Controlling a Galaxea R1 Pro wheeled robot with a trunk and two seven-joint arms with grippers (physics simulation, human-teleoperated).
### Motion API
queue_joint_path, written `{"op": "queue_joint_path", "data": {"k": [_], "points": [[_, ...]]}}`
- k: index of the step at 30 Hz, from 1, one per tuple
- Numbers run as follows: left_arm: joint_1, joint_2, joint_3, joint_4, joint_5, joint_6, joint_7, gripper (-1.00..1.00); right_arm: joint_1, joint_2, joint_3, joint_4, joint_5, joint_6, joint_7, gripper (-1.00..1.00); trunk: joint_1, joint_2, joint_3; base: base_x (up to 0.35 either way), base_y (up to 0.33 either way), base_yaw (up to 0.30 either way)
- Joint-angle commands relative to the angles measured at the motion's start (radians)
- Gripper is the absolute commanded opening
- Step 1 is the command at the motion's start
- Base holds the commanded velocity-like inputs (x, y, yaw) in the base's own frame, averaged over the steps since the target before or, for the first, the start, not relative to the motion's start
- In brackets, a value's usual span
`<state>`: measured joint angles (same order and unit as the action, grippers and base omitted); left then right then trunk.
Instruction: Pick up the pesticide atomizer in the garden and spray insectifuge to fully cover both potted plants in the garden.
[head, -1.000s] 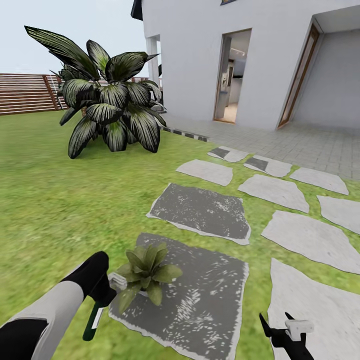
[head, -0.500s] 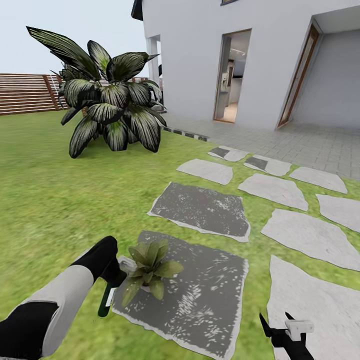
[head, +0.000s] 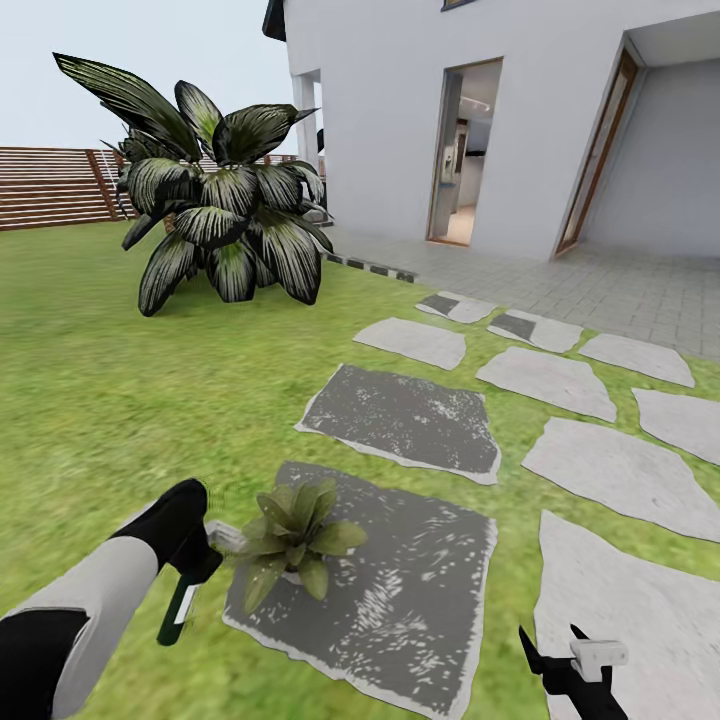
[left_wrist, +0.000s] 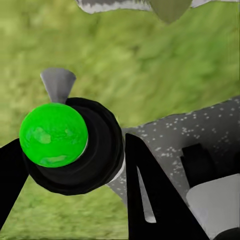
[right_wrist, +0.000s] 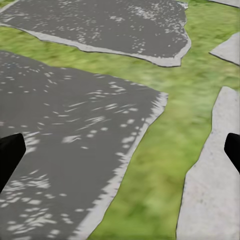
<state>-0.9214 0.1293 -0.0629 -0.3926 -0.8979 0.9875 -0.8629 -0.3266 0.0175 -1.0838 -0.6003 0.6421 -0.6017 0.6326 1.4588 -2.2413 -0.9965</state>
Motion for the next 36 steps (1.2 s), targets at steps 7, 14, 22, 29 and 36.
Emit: {"op": "queue_joint_path", "data": {"k": [7, 14, 22, 29, 36], "points": [[0.043, -0.002, -0.007, -0.001, -0.002, 0.002, -0.010, -1.00, -0.002, 0.002, -0.008, -0.001, 0.007, -0.004, 0.007, 1.00, 0.000, 0.000, -0.001, 0.000, 0.000, 0.000], [0.032, -0.003, -0.003, -0.015, -0.002, 0.007, -0.012, -1.00, -0.002, 0.002, -0.008, -0.001, 0.008, -0.004, 0.007, 1.00, 0.000, 0.000, -0.001, 0.000, 0.000, 0.172], [0.004, -0.051, 0.001, -0.018, -0.002, 0.015, -0.012, -1.00, -0.002, 0.002, -0.008, -0.001, 0.007, -0.004, 0.007, 1.00, 0.000, 0.000, -0.001, 0.000, 0.000, 0.064], [0.013, -0.074, 0.003, -0.012, -0.001, 0.013, -0.010, -1.00, -0.002, 0.002, -0.008, -0.001, 0.008, -0.004, 0.007, 1.00, 0.000, 0.000, -0.001, 0.000, -0.130, 0.001], [0.013, -0.077, 0.004, -0.003, 0.000, 0.012, -0.009, -1.00, -0.002, 0.002, -0.008, 0.001, 0.008, -0.004, 0.007, 1.00, 0.000, 0.000, -0.001, 0.000, -0.272, 0.000]]}}
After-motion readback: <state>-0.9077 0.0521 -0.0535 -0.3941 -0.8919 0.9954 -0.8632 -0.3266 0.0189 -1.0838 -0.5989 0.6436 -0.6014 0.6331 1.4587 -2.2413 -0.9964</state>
